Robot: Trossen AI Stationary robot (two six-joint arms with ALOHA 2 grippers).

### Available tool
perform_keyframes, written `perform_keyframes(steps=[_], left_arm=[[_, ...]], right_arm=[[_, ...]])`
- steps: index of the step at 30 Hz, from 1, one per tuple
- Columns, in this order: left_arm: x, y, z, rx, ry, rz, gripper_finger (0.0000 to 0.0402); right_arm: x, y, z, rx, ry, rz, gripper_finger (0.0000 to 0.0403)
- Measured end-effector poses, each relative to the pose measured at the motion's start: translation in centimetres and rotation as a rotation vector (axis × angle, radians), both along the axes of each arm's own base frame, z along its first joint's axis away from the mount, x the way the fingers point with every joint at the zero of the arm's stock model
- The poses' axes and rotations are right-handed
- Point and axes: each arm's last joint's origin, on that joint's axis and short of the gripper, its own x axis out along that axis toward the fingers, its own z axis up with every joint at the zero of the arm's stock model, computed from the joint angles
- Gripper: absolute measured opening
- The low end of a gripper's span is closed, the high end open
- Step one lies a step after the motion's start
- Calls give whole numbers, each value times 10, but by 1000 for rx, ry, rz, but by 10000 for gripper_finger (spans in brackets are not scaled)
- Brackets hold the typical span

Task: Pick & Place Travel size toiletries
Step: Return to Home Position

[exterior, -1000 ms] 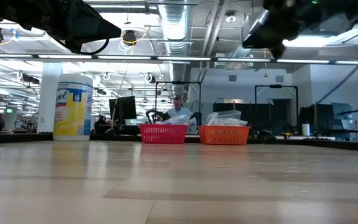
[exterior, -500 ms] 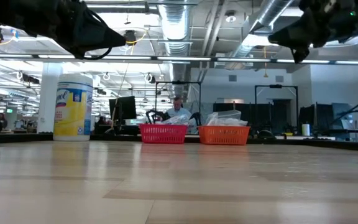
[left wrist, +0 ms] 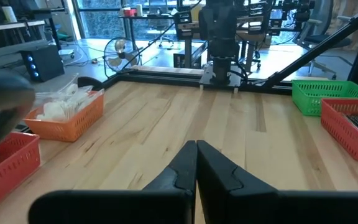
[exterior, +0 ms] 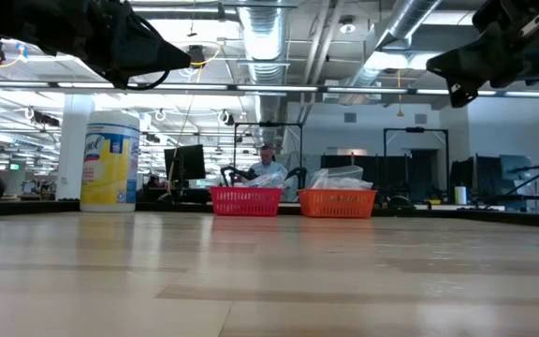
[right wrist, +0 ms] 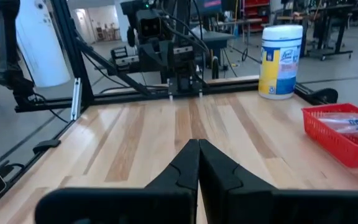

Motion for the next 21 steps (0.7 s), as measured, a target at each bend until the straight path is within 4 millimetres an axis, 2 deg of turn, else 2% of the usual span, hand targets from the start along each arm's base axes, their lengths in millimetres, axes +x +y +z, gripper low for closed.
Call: perform_keyframes(steps=[21], left_arm=[[0, 0, 0, 1, 1, 0, 1]], right_arm=[[-9, -9, -2, -61, 26, -131, 0]])
